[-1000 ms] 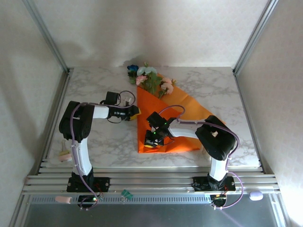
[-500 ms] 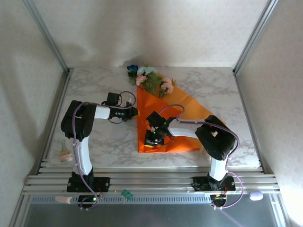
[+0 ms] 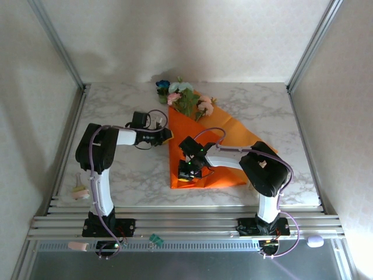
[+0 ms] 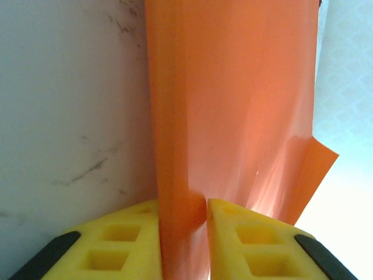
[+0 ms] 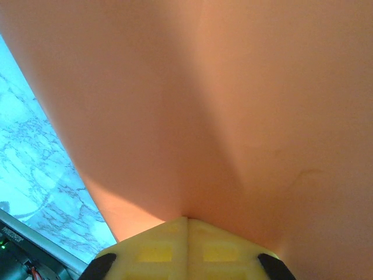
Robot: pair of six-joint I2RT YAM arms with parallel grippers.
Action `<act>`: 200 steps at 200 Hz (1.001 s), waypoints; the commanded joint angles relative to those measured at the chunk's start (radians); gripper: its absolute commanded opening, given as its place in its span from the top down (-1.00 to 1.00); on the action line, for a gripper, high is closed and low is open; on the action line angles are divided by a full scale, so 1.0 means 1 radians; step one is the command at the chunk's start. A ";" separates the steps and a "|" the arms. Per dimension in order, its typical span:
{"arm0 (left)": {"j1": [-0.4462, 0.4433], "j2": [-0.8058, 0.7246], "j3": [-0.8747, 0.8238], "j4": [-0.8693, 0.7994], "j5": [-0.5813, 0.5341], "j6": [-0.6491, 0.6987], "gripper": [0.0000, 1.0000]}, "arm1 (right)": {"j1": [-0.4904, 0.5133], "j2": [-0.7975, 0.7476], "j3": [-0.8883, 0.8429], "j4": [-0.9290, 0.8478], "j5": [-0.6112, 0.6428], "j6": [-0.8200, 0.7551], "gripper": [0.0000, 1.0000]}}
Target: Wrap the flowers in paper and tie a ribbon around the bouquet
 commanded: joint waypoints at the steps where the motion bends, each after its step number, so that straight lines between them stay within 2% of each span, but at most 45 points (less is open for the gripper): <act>1: 0.005 0.056 0.047 -0.011 -0.085 0.021 0.71 | 0.000 0.030 -0.002 -0.040 0.005 0.002 0.96; 14: 0.006 0.065 0.066 -0.013 -0.095 0.015 0.84 | 0.000 0.028 0.000 -0.039 0.004 0.000 0.94; 32: 0.006 0.064 0.081 -0.022 -0.104 0.013 1.00 | 0.000 0.015 0.008 -0.039 0.014 -0.006 0.75; 71: 0.016 0.050 0.061 0.000 -0.080 0.007 1.00 | 0.000 -0.063 0.040 -0.081 0.068 -0.031 0.36; 119: 0.049 0.034 0.033 0.043 -0.040 -0.025 1.00 | -0.002 -0.177 -0.053 -0.065 0.092 -0.016 0.31; 143: 0.054 0.038 0.041 0.018 -0.038 -0.013 0.85 | -0.004 -0.225 -0.122 -0.040 0.089 -0.006 0.36; 160: 0.056 0.038 0.042 0.009 -0.040 -0.007 0.50 | -0.006 -0.232 -0.146 -0.031 0.087 -0.003 0.40; 173: 0.055 0.039 0.043 0.004 -0.044 -0.005 0.33 | -0.012 -0.226 -0.153 -0.017 0.087 -0.001 0.44; 200: 0.055 0.045 0.059 -0.025 -0.063 0.008 0.27 | -0.025 -0.186 -0.127 0.000 0.084 -0.002 0.50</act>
